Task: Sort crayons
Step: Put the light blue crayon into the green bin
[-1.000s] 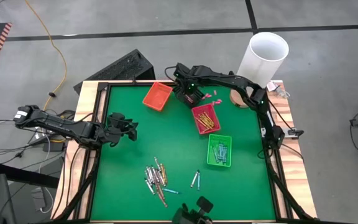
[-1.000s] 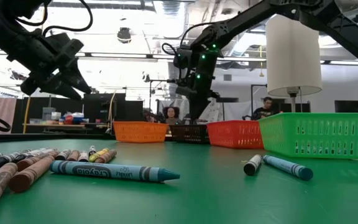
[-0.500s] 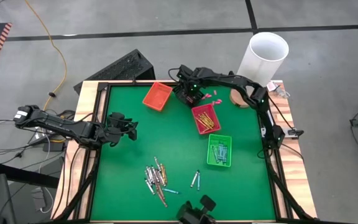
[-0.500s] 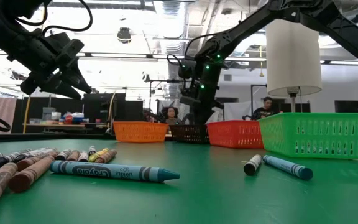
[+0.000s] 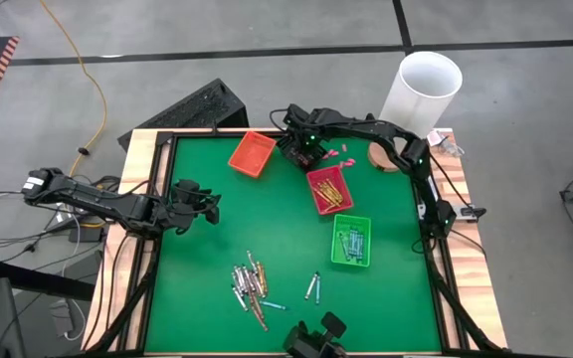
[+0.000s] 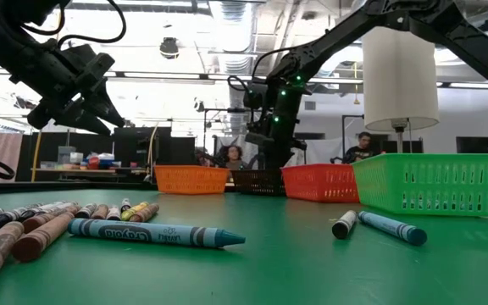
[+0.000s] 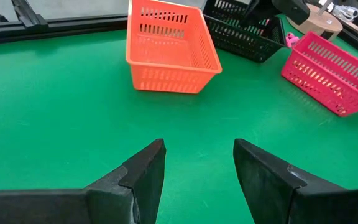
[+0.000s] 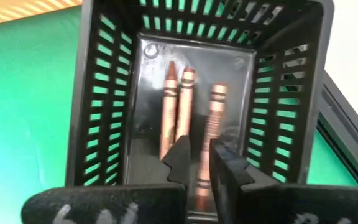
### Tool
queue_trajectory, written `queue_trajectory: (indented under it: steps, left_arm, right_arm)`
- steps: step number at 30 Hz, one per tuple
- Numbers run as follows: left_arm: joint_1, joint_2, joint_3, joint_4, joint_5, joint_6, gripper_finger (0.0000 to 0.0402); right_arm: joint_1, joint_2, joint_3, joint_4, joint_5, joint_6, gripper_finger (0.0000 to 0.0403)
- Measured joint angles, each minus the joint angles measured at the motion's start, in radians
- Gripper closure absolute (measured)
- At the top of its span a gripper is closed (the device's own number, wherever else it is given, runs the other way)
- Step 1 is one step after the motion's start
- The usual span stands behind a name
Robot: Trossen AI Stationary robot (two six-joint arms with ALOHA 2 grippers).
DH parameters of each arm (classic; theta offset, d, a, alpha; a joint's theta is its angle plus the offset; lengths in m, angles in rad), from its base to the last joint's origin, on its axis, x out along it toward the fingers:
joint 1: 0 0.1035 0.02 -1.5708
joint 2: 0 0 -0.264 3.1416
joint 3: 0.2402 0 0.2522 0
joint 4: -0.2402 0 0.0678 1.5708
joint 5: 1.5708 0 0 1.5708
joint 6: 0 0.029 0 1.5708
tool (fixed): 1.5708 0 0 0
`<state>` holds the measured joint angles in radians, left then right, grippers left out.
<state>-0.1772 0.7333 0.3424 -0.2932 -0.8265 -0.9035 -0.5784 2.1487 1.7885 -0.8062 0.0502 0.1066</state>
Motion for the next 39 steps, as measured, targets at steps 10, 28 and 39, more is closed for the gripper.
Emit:
queue_trajectory:
  steps: [10,28,39]
  left_arm:
    - [0.0,0.0,0.0,0.0,0.0,0.001,0.0221]
    - [0.0,0.0,0.0,0.0,0.006,0.001,0.0221]
    - [0.0,0.0,0.0,-0.001,0.008,0.002,0.0221]
  right_arm:
    - [0.001,-0.001,0.0,-0.001,0.001,0.005,0.0346]
    - [0.153,-0.005,0.342,-0.314,0.003,-0.051,0.0346]
    - [0.497,-0.005,0.387,-0.344,0.003,-0.024,0.0346]
